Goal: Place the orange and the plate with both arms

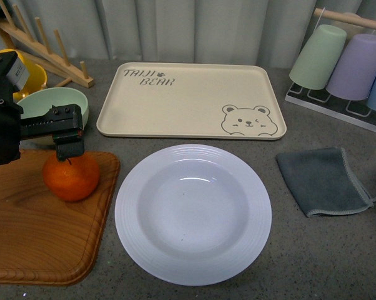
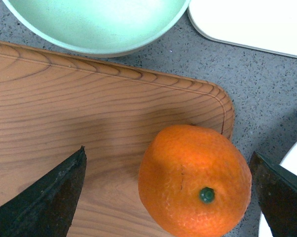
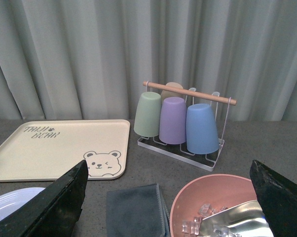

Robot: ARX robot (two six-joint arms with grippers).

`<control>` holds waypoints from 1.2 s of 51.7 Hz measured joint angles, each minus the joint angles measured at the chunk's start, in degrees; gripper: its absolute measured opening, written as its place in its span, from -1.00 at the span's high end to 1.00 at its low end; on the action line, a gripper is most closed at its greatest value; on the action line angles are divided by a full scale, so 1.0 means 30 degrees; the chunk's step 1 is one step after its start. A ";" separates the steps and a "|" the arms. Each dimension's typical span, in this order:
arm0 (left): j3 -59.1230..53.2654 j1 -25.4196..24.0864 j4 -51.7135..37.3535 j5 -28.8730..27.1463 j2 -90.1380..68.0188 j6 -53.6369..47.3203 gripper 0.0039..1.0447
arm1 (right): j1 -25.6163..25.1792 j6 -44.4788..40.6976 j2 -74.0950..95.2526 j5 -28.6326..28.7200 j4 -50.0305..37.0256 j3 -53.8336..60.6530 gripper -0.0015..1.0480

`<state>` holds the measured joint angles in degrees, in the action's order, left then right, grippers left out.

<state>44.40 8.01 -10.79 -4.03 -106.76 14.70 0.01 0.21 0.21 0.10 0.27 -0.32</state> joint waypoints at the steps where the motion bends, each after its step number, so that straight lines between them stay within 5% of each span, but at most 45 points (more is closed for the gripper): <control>1: 0.0044 0.0000 0.0015 0.0007 -0.0036 -0.0015 -0.88 | 0.0000 0.0000 0.0000 0.0000 0.0000 0.0000 -0.83; 62: 0.0670 0.0379 0.0729 0.0787 -0.1676 -0.0022 -0.88 | 0.0000 0.0000 0.0000 0.0000 0.0000 0.0000 -0.83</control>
<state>46.41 9.15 -8.60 -1.67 -111.79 14.63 0.01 0.21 0.21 0.10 0.27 -0.32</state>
